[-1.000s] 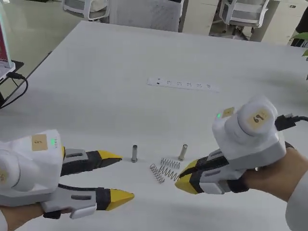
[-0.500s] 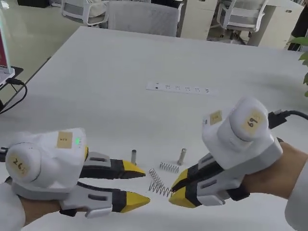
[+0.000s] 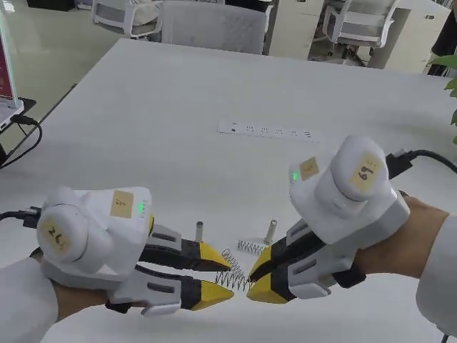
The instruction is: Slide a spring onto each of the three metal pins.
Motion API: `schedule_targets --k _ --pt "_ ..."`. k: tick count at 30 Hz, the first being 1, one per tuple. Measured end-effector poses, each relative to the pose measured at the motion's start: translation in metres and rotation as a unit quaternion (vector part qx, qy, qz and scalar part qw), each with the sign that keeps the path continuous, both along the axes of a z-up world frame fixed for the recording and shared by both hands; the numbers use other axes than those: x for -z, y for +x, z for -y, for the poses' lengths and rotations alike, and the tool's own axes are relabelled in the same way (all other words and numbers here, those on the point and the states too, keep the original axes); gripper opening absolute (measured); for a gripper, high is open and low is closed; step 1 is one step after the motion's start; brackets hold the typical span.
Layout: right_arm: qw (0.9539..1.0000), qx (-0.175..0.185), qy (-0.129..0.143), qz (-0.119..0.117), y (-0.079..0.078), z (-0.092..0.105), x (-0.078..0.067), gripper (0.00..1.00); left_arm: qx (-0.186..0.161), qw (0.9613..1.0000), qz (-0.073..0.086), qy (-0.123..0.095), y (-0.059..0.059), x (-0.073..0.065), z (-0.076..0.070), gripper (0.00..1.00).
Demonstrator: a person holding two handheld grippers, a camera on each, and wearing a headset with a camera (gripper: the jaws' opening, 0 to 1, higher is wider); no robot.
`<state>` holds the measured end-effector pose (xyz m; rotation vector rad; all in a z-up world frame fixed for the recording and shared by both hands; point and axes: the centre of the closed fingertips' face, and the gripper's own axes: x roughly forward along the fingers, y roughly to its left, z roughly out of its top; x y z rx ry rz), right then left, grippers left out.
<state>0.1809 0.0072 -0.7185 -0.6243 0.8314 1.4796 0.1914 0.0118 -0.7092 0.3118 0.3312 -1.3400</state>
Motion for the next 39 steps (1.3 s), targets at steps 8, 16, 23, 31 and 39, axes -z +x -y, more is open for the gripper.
schedule_targets --k 8,16,23,31,39 --pt "0.9999 -0.017 -0.002 0.001 0.002 0.001 0.0 0.08 0.009 0.9999 0.01 0.008 0.001 0.002 0.0 0.04" --pt "0.9988 -0.038 0.021 0.022 0.008 0.001 0.004 0.09 0.026 0.9995 0.019 0.001 0.004 0.006 0.001 0.02" --pt "0.9983 0.007 0.058 0.005 0.013 0.006 0.007 0.14 0.022 0.9996 0.015 -0.013 0.005 0.004 -0.001 0.01" --pt "0.995 0.037 0.093 -0.009 0.01 0.006 0.006 0.06 0.009 0.9995 0.003 -0.031 0.006 0.004 -0.004 0.02" --pt "0.9964 0.036 0.077 0.0 0.014 0.003 -0.006 0.05 0.0 0.9993 -0.006 -0.036 0.007 0.007 -0.003 0.02"
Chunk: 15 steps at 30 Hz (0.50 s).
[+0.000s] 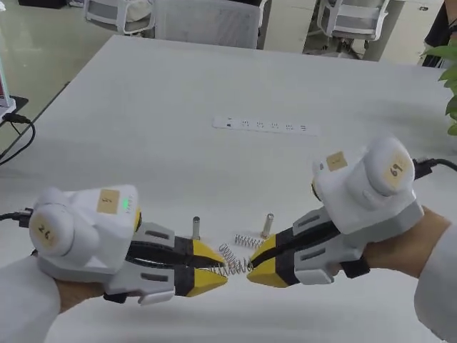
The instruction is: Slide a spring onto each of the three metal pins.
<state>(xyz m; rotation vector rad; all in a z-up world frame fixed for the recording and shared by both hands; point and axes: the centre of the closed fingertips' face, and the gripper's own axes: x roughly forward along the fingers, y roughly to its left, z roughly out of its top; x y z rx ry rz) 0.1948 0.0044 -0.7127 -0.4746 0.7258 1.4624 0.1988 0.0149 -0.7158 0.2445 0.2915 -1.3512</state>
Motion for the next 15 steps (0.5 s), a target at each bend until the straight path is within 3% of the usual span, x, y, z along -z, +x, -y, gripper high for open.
schedule_targets --k 15 --pt "0.9989 -0.035 -0.018 0.024 -0.004 -0.018 -0.013 0.07 -0.005 0.9999 -0.006 0.007 -0.001 0.01 0.0 0.01"
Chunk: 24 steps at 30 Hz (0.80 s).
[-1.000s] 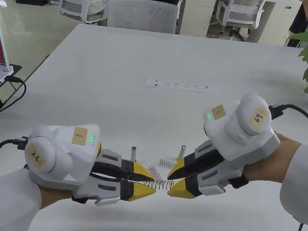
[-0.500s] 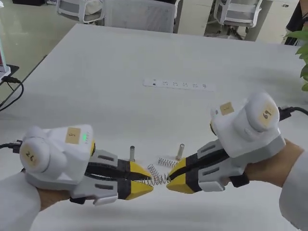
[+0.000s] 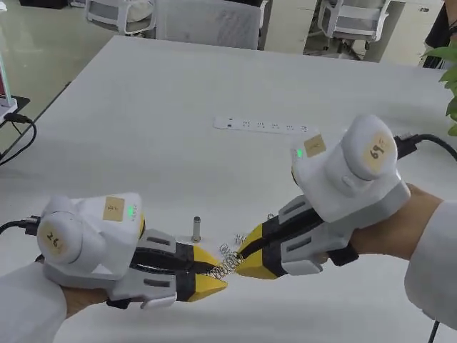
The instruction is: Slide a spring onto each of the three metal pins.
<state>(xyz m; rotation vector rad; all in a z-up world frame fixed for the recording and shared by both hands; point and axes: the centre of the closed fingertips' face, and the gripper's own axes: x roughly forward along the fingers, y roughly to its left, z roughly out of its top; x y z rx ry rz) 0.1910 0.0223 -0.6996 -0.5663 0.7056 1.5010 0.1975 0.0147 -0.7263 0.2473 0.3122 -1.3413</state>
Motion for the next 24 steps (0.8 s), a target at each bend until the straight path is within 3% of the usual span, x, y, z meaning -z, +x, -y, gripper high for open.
schedule_targets --k 11,20,24 --pt "0.9994 -0.022 0.002 0.024 0.0 -0.0021 -0.0023 0.09 -0.001 0.9999 0.0 -0.016 -0.0002 -0.0026 0.002 0.01" --pt "0.9996 -0.023 0.01 0.013 -0.0033 -0.0011 0.0048 0.11 -0.003 0.9996 0.001 -0.029 -0.0009 -0.0072 0.0031 0.01" --pt "0.9995 -0.019 0.025 0.008 -0.0035 -0.0032 0.0006 0.1 -0.005 0.9993 -0.003 -0.038 -0.0014 -0.0086 0.0025 0.01"
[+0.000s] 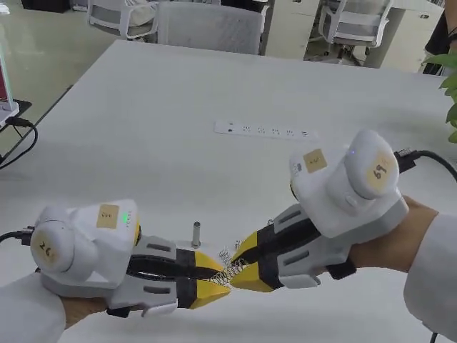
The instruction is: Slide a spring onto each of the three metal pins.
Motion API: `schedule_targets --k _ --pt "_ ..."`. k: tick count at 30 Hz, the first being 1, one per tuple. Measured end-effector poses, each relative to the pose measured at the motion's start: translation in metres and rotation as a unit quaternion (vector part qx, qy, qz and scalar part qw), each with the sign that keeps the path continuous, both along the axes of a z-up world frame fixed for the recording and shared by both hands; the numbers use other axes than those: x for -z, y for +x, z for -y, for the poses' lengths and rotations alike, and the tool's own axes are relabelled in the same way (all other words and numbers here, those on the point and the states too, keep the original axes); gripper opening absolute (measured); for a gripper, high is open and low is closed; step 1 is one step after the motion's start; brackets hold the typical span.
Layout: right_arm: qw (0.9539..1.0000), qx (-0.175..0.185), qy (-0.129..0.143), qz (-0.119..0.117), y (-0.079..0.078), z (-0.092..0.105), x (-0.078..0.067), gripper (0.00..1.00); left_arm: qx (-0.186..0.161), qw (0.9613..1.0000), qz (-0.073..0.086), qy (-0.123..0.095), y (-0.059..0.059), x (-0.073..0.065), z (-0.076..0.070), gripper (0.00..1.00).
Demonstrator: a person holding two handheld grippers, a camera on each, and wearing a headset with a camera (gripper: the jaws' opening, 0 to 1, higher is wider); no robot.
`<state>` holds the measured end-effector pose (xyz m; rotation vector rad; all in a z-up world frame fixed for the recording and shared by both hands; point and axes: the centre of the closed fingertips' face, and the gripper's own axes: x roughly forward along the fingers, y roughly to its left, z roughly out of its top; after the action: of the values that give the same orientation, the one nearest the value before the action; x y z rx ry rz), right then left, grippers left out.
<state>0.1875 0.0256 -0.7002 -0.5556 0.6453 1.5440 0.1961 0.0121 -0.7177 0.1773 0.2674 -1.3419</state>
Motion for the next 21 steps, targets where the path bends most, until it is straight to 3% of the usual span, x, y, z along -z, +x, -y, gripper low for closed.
schedule_targets --k 6,12,17,19,21 --pt "1.0 0.007 -0.004 -0.006 0.0011 -0.0015 -0.0011 0.08 0.001 1.0 -0.001 -0.001 -0.0012 0.0001 0.0035 0.01" --pt "0.999 -0.002 -0.043 0.006 -0.0022 -0.0012 0.0031 0.08 0.005 1.0 0.0 0.007 -0.003 0.0036 0.0059 0.01" --pt "0.9987 0.0 -0.05 0.009 0.001 -0.0018 0.0026 0.08 -0.012 0.9999 -0.006 -0.001 0.001 0.0034 0.004 0.04" --pt "0.9985 0.002 -0.054 0.008 0.0034 -0.0023 0.002 0.08 -0.02 0.9997 -0.014 0.0 0.002 0.0049 0.0019 0.09" --pt "0.9982 0.004 -0.058 0.008 0.006 -0.0022 0.0017 0.08 -0.035 0.9992 -0.02 -0.002 0.0059 0.0063 -0.0009 0.21"
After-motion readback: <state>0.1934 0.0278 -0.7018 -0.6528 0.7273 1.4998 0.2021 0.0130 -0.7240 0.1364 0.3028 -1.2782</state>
